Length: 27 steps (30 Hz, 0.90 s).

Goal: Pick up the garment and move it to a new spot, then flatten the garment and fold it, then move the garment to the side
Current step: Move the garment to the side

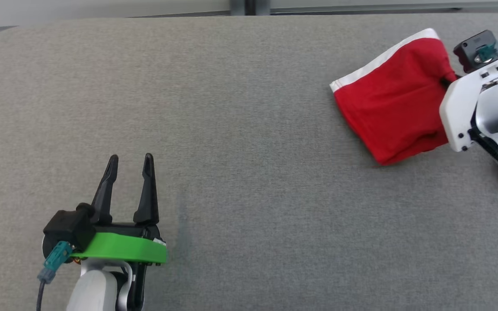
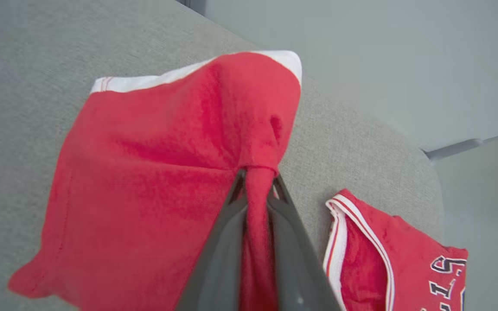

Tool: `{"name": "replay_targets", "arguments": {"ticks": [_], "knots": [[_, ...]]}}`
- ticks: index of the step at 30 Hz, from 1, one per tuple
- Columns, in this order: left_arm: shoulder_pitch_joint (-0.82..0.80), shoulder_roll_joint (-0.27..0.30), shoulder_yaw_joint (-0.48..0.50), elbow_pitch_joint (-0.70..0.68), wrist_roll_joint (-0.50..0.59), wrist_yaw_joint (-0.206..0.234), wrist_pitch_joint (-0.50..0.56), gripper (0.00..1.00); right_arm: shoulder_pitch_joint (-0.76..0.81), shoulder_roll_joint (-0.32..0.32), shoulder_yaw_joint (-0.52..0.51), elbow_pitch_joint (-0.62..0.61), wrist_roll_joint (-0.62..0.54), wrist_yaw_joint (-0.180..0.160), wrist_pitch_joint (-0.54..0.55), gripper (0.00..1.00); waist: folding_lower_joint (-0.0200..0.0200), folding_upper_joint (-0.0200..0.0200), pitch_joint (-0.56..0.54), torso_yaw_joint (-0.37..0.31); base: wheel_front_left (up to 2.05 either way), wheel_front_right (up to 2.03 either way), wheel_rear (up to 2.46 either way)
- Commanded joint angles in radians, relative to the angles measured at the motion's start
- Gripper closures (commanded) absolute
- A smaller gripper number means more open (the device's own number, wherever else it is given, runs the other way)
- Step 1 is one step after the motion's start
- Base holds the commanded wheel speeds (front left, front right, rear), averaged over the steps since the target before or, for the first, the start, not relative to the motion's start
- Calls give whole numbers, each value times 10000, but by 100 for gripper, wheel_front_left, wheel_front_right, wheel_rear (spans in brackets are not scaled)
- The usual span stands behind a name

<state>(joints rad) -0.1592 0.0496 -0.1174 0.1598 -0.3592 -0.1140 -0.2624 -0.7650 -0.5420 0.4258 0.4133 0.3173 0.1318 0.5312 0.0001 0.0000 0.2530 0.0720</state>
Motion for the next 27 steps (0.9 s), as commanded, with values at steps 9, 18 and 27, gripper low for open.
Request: {"name": "replay_targets", "arguments": {"ticks": [9,18,27], "knots": [[-673,34,103,-307,473,-92,-26,0,-186,-1678,-128,-288,-105,-24,-198,100,-1,0,1179,-1861,0,0,0],[-1101,35,-82,-369,887,-166,-26,0,134,-1904,-1630,757,-1531,-24,-1586,100,-1,0,2194,-1805,0,0,0],[-1325,36,-557,-439,1048,-169,-26,0,372,-2900,-2277,1932,-3235,-26,-2668,100,-1,0,2873,-980,0,0,0]]}}
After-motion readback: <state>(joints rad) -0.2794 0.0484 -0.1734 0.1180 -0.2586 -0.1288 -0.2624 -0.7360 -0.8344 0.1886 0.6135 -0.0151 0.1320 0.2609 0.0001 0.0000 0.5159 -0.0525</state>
